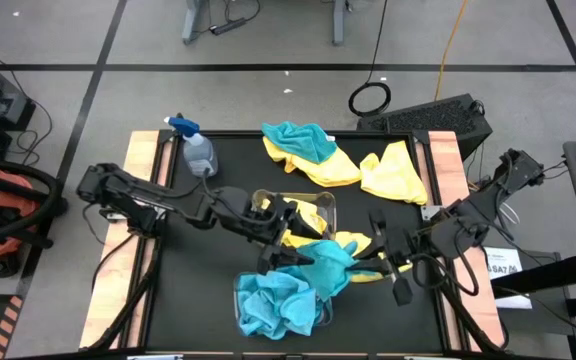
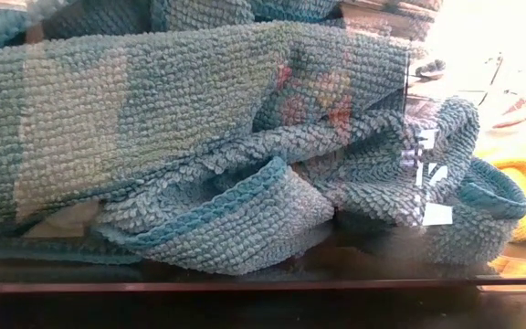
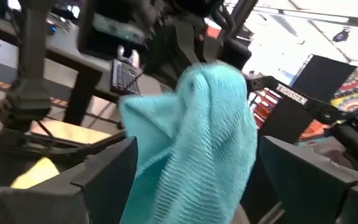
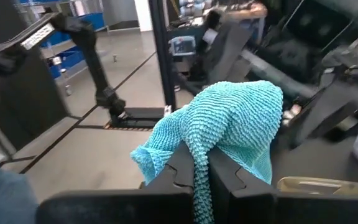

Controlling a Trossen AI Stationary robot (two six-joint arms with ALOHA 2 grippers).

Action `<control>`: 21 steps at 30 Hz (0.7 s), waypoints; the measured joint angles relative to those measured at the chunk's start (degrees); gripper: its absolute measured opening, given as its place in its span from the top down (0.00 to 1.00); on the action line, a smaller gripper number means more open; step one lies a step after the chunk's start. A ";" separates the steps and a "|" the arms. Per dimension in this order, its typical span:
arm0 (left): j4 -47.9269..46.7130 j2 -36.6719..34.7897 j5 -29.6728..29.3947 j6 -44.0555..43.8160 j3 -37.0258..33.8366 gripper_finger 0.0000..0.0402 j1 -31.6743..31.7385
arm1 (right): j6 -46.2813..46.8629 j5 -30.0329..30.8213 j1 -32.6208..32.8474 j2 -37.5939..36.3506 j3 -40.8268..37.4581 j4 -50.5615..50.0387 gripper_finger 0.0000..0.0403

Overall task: Sort microfiber towel by color & place in baskets
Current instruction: Put the blue microfiber cloth into the bottom transparent bin

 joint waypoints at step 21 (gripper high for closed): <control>4.68 1.35 0.36 -2.91 0.02 0.26 0.50 | -4.64 -0.96 -4.90 5.65 0.00 2.01 0.99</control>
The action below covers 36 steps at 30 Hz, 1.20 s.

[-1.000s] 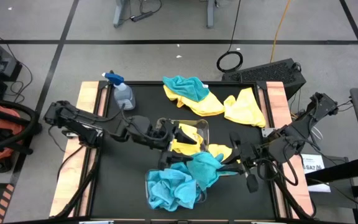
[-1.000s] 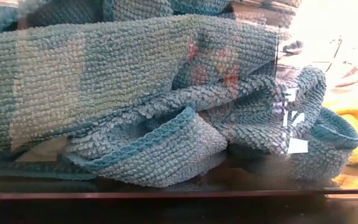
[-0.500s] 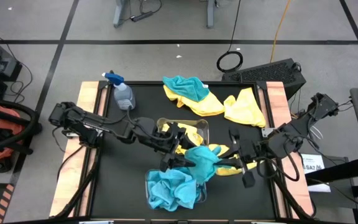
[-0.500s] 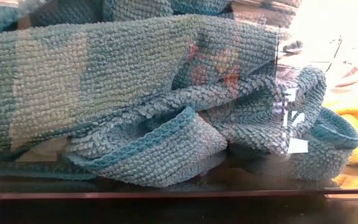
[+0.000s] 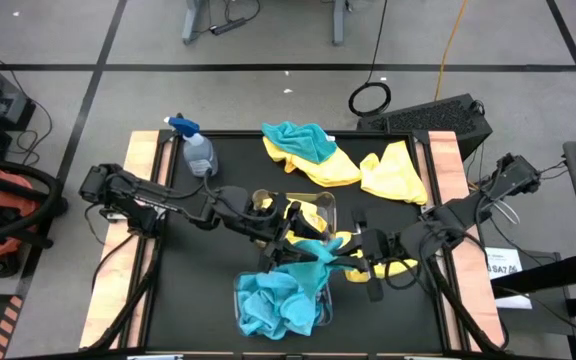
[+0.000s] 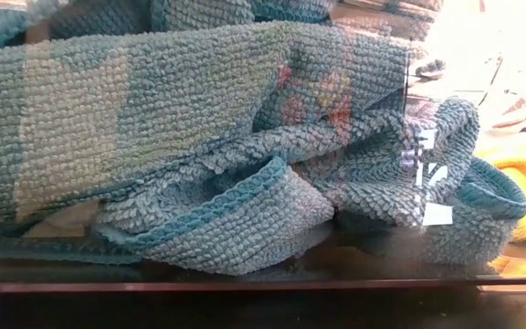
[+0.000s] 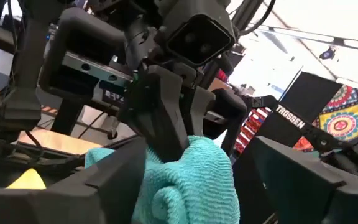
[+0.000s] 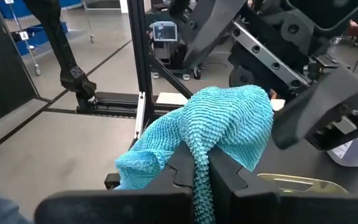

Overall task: Sort microfiber towel by color & place in baskets
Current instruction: Put the blue microfiber cloth into the bottom transparent bin

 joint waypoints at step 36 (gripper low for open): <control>-16.24 -0.28 5.62 3.09 0.00 0.96 -12.14 | 15.56 -7.58 4.63 -0.09 0.00 -16.58 0.56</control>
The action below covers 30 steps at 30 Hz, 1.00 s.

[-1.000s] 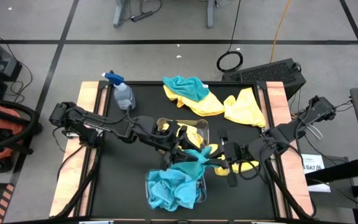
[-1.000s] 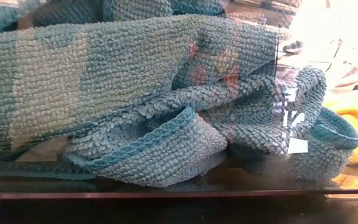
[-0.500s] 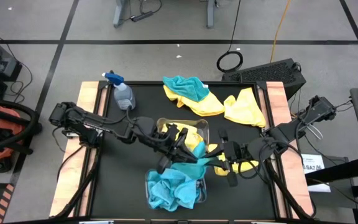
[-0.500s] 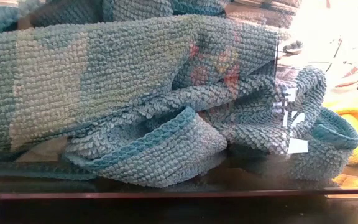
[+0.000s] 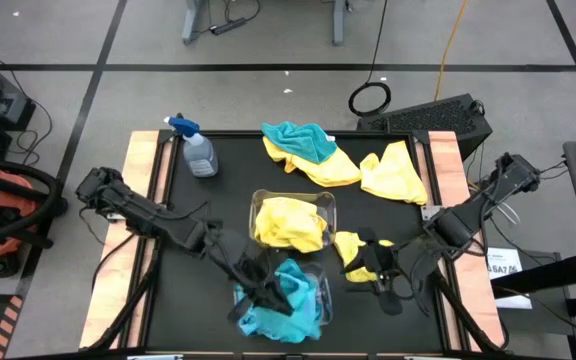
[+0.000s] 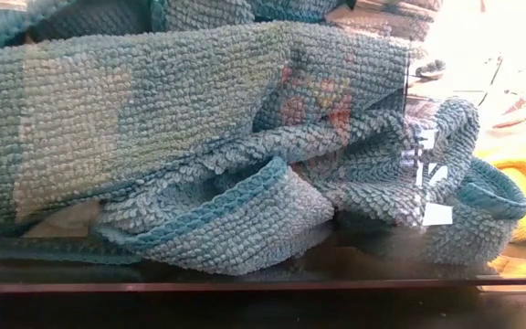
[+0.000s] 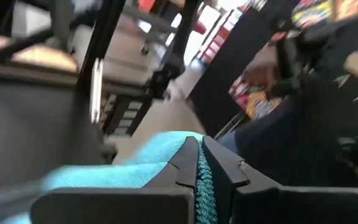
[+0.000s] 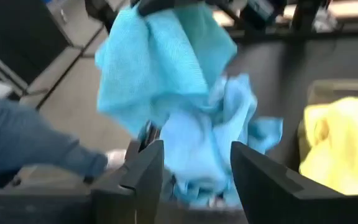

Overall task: Sort microfiber towel by color & place in baskets
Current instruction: Put the blue microfiber cloth into the bottom transparent bin

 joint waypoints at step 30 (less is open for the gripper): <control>-25.40 15.13 -17.53 -17.65 0.02 0.96 -9.30 | 0.18 -0.05 3.59 0.00 0.00 -8.00 0.55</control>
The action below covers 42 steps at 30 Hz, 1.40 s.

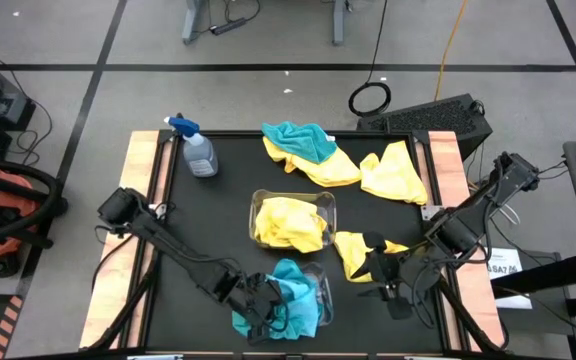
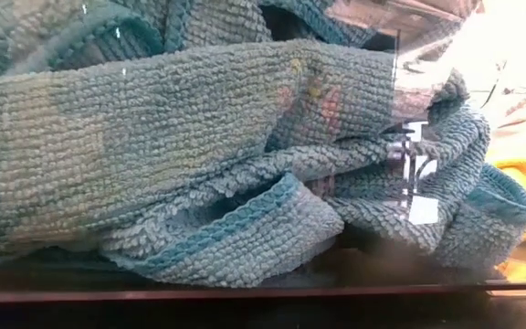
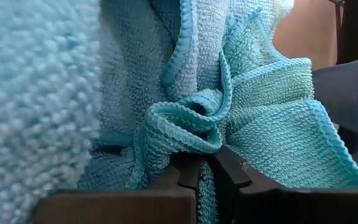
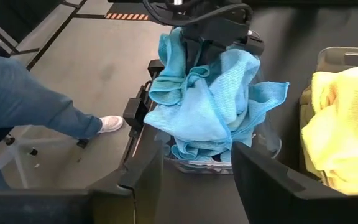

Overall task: Sort microfiber towel by color & place in baskets
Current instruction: Put the blue microfiber cloth into the bottom transparent bin, then put the yellow microfiber cloth into the top transparent bin

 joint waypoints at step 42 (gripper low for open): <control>0.12 -14.35 8.59 4.33 -0.09 0.44 4.39 | 20.49 4.97 -0.84 -0.22 -34.68 1.18 0.26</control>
